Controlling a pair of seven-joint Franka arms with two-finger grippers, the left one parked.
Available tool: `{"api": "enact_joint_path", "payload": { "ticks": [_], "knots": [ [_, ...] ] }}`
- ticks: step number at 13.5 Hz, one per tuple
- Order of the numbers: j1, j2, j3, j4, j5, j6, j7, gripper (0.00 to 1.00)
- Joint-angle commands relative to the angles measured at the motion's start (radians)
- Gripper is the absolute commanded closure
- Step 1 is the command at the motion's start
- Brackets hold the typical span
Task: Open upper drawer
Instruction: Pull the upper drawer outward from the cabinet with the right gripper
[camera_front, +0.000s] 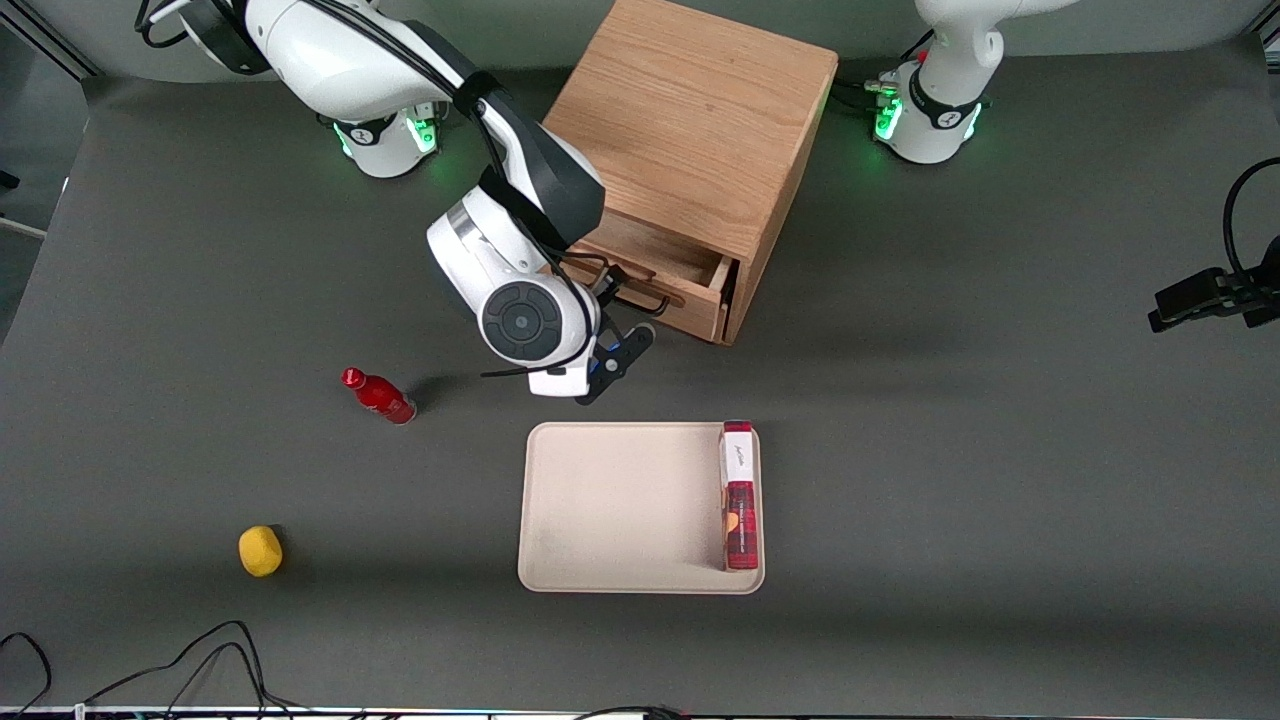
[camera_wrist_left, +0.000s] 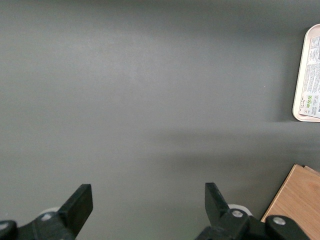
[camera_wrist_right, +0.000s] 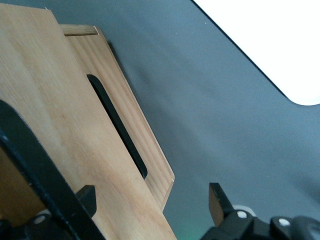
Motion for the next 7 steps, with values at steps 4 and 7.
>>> {"api": "enact_joint_path", "payload": {
  "ticks": [4, 7],
  "knots": [
    [-0.008, 0.022, -0.002, 0.03, -0.035, -0.011, -0.027, 0.0],
    [-0.018, 0.022, -0.002, 0.032, -0.038, -0.011, -0.049, 0.0]
  ]
}}
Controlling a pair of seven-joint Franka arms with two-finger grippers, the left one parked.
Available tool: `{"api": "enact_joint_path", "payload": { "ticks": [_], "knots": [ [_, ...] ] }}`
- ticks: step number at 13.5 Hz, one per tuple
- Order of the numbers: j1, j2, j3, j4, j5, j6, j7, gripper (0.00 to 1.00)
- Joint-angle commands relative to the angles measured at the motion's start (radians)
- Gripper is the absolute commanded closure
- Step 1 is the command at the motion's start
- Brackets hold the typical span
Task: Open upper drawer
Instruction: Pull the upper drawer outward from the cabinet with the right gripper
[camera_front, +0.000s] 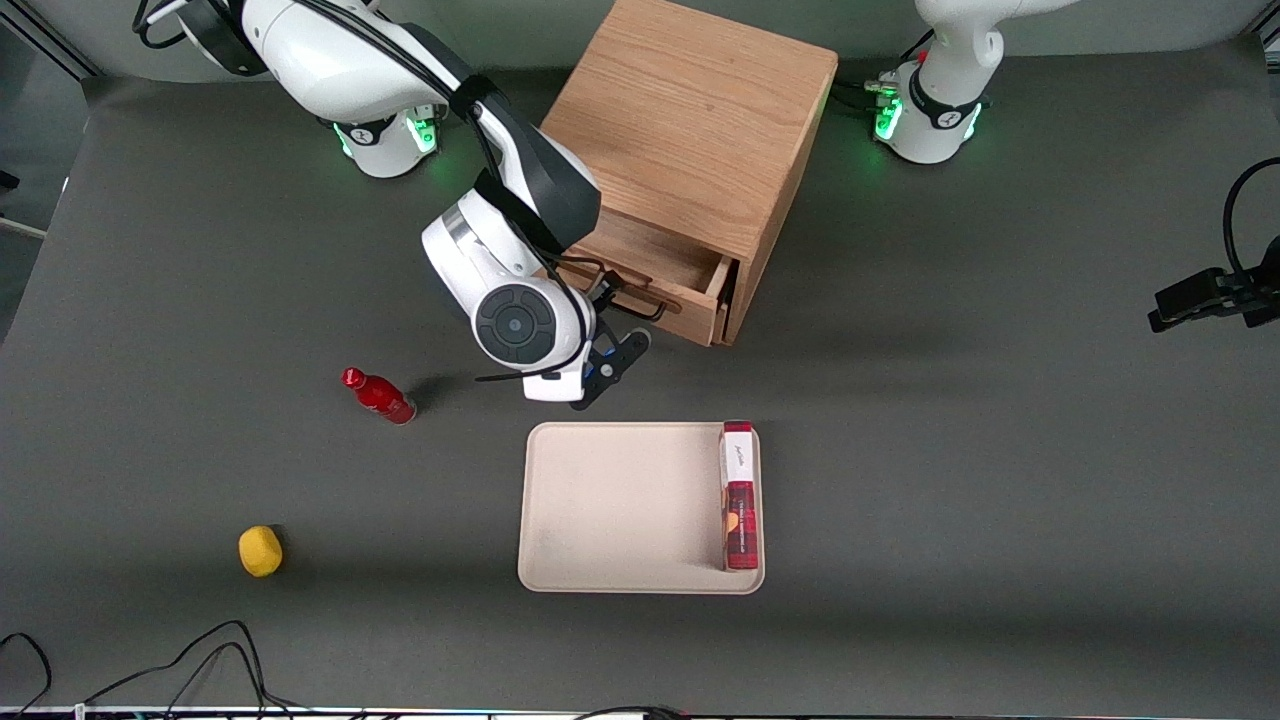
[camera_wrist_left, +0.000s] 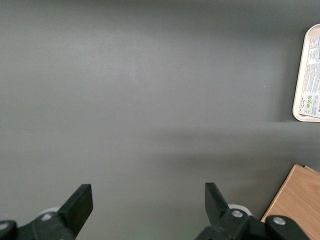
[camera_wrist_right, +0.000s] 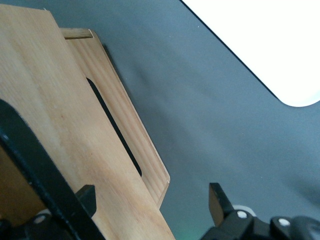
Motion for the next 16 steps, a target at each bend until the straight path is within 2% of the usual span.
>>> {"api": "enact_joint_path", "payload": {
  "ticks": [1, 3, 16],
  "knots": [
    [-0.016, 0.019, -0.003, 0.025, -0.032, -0.014, -0.069, 0.0],
    [-0.014, 0.019, -0.002, 0.027, -0.053, -0.012, -0.096, 0.0],
    [-0.017, 0.038, -0.003, 0.057, -0.058, 0.095, -0.137, 0.0]
  ]
}}
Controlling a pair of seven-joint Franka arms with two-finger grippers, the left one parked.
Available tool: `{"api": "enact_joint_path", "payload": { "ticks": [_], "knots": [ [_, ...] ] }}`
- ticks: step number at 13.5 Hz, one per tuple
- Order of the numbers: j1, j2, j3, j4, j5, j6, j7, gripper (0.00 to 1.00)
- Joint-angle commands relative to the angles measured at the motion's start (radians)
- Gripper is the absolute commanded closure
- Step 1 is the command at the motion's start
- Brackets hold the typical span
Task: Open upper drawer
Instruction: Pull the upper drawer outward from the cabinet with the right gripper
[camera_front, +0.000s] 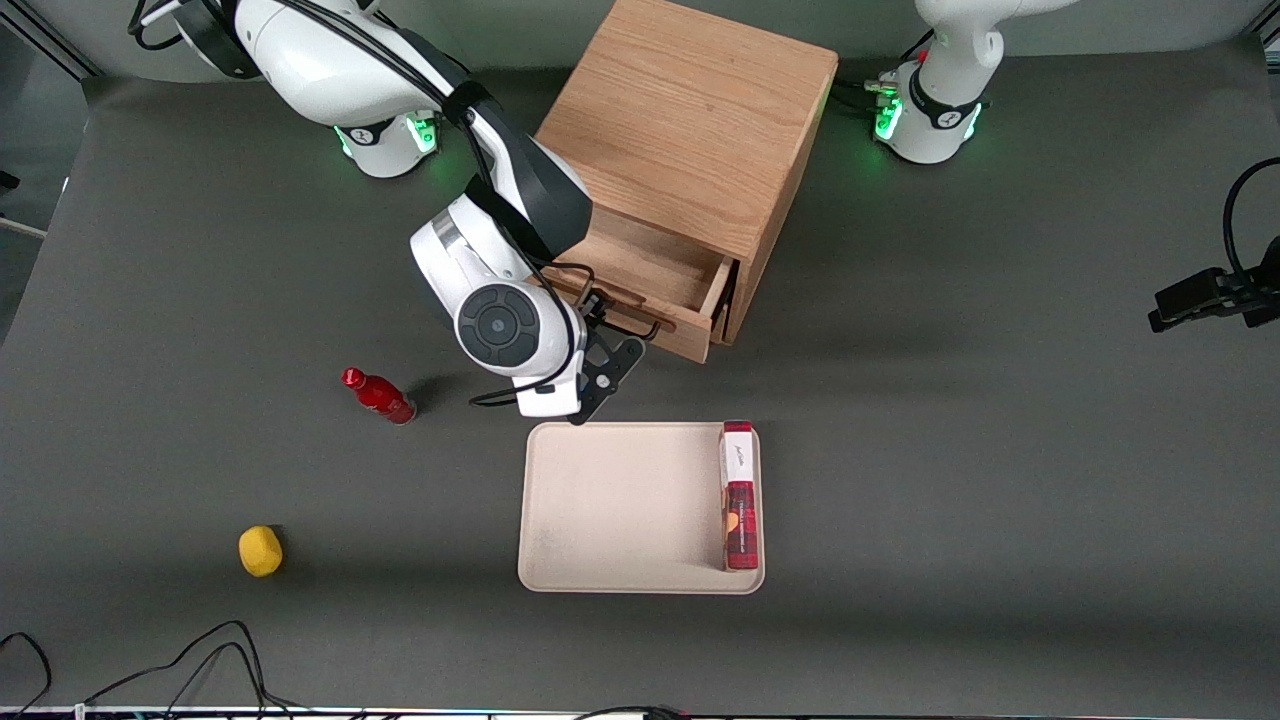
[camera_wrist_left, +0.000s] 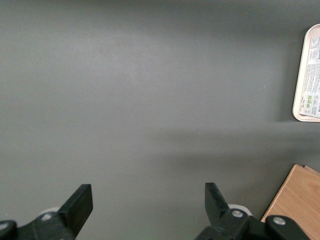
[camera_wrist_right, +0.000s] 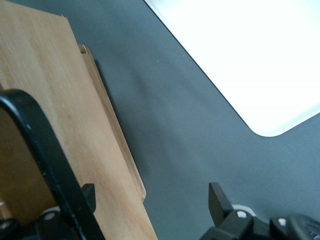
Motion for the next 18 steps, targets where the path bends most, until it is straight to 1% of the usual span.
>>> {"api": "enact_joint_path", "payload": {
  "ticks": [1, 7, 16, 18],
  "knots": [
    [-0.002, 0.036, -0.002, 0.045, -0.015, 0.021, -0.02, 0.0],
    [-0.016, 0.042, -0.016, 0.057, -0.015, 0.067, -0.044, 0.0],
    [-0.048, 0.071, -0.025, 0.106, -0.015, 0.077, -0.103, 0.0],
    [-0.05, 0.075, -0.045, 0.109, -0.015, 0.077, -0.113, 0.0]
  ]
}}
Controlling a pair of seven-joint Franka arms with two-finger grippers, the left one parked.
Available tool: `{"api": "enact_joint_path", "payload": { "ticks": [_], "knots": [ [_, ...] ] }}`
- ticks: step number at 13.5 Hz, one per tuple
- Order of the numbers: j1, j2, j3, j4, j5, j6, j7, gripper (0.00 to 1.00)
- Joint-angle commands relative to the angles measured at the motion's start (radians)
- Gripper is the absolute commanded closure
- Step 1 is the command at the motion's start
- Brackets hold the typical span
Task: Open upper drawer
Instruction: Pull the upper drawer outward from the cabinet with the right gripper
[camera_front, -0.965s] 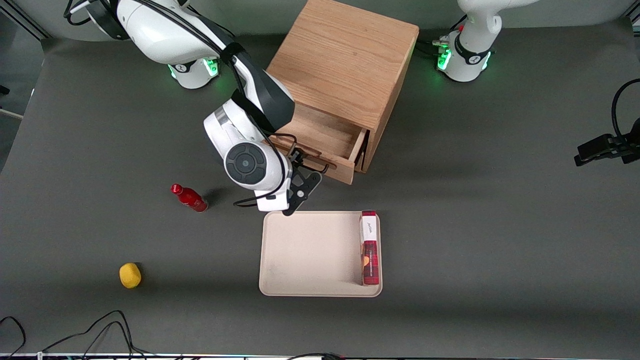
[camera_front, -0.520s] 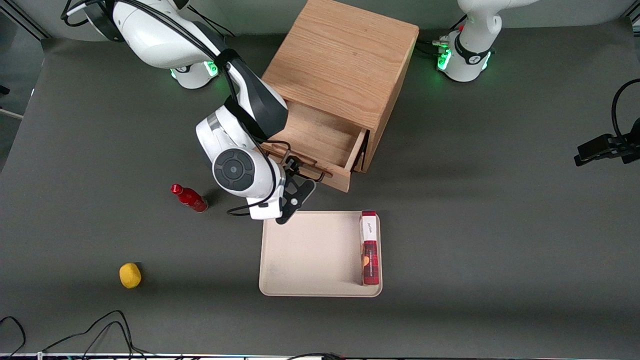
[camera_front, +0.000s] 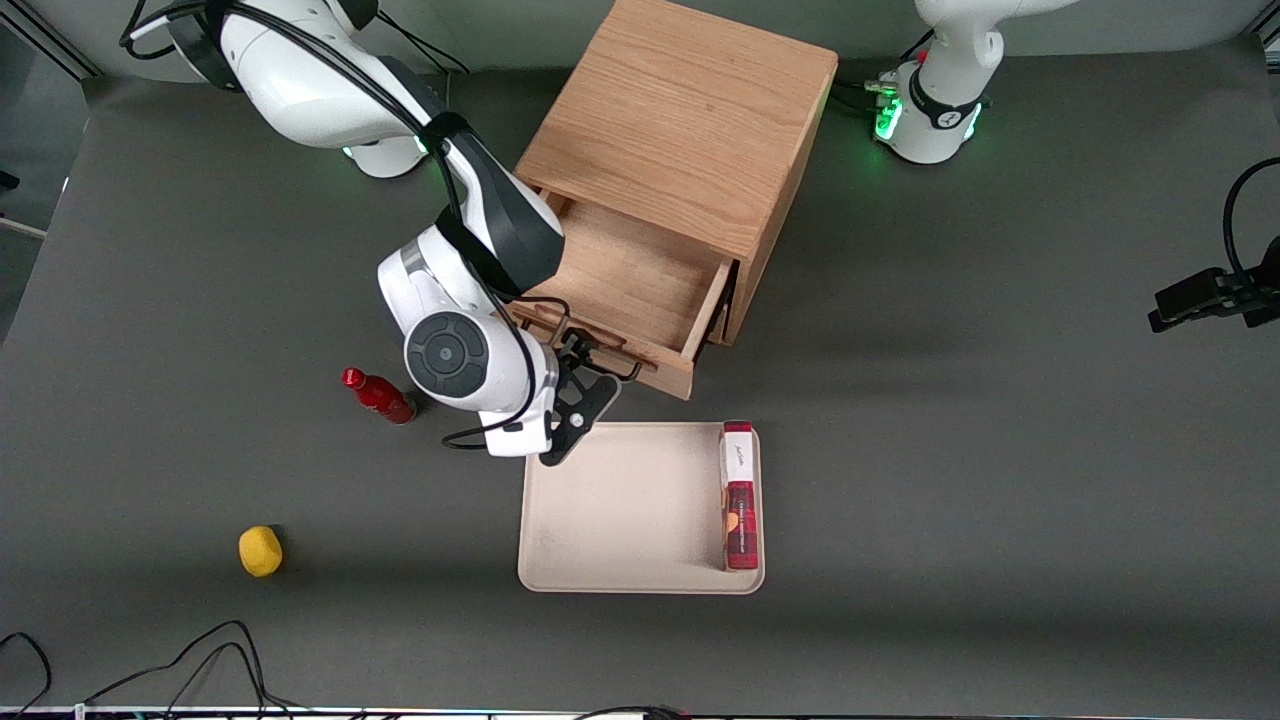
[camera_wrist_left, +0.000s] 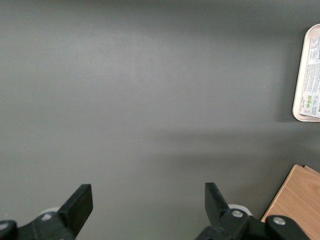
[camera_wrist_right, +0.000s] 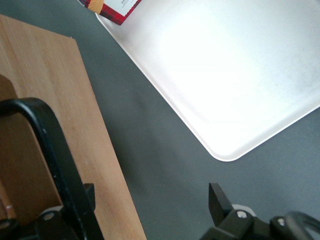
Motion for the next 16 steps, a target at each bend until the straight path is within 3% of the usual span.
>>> {"api": "enact_joint_path", "payload": {
  "ticks": [1, 16],
  "knots": [
    [-0.005, 0.033, -0.023, 0.047, -0.013, 0.0, -0.062, 0.0],
    [-0.011, 0.073, -0.066, 0.13, -0.015, 0.0, -0.107, 0.0]
  ]
}}
